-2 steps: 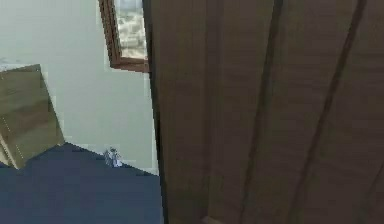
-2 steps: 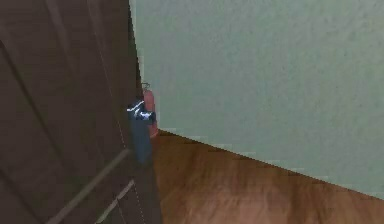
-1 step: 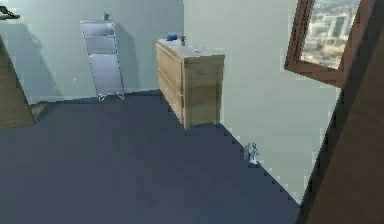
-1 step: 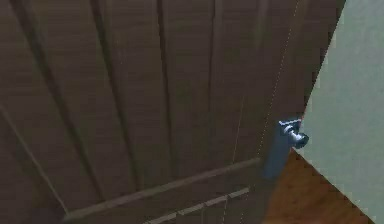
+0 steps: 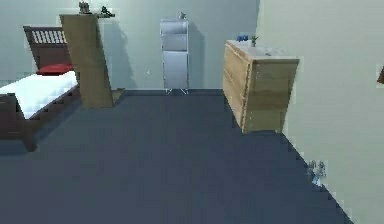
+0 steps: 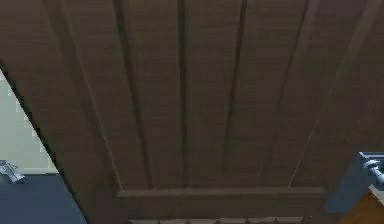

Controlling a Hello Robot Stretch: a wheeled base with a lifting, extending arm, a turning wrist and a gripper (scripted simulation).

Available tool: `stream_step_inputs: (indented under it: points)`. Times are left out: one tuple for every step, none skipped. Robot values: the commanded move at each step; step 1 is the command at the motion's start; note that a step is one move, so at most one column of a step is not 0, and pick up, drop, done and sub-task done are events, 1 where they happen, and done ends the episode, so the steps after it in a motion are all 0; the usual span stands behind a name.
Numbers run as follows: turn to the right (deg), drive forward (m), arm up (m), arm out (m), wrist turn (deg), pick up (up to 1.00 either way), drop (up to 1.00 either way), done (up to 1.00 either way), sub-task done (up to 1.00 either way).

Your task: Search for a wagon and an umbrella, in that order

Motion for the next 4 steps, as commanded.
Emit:
stream_step_inputs:
  points:
    - [0.0, 0.45, 0.00, 0.00, 0.0, 0.00, 0.00, 0.00, 0.00]
    - [-45.0, 0.00, 0.00, 0.00, 0.0, 0.00, 0.00, 0.00, 0.00]
    - [0.0, 0.40, 0.00, 0.00, 0.0, 0.00, 0.00, 0.00, 0.00]
    - [-30.0, 0.00, 0.00, 0.00, 0.0, 0.00, 0.00, 0.00, 0.00]
